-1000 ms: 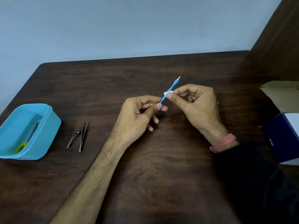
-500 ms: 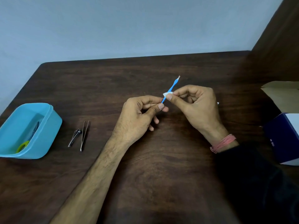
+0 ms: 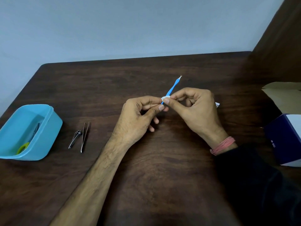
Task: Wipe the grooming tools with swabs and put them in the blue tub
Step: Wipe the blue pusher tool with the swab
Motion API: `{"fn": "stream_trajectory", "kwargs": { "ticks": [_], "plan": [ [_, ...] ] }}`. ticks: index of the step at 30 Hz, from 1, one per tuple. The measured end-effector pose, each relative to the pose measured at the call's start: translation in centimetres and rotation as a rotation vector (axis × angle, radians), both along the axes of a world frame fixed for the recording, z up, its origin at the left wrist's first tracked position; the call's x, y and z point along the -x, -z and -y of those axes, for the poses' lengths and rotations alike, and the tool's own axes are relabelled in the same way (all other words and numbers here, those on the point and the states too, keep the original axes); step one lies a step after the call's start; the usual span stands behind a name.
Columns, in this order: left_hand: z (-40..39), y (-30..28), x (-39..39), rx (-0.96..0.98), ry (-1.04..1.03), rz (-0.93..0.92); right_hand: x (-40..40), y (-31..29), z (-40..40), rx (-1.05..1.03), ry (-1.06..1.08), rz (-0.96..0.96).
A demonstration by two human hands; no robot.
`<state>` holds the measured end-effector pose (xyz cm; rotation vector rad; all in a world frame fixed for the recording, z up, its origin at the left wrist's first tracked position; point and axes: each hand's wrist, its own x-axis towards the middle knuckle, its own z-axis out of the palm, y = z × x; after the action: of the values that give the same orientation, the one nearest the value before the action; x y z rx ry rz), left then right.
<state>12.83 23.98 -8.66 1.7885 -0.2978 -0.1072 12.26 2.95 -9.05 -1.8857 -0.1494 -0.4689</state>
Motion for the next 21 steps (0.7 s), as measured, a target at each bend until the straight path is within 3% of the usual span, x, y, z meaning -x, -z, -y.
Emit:
{"fn": "stream_trajectory", "kwargs": {
  "ticks": [21],
  "plan": [
    [-0.12,-0.38,0.16,-0.067,0.053,0.027,0.41,-0.31,-0.60,0.188,0.036,0.069]
  ]
}}
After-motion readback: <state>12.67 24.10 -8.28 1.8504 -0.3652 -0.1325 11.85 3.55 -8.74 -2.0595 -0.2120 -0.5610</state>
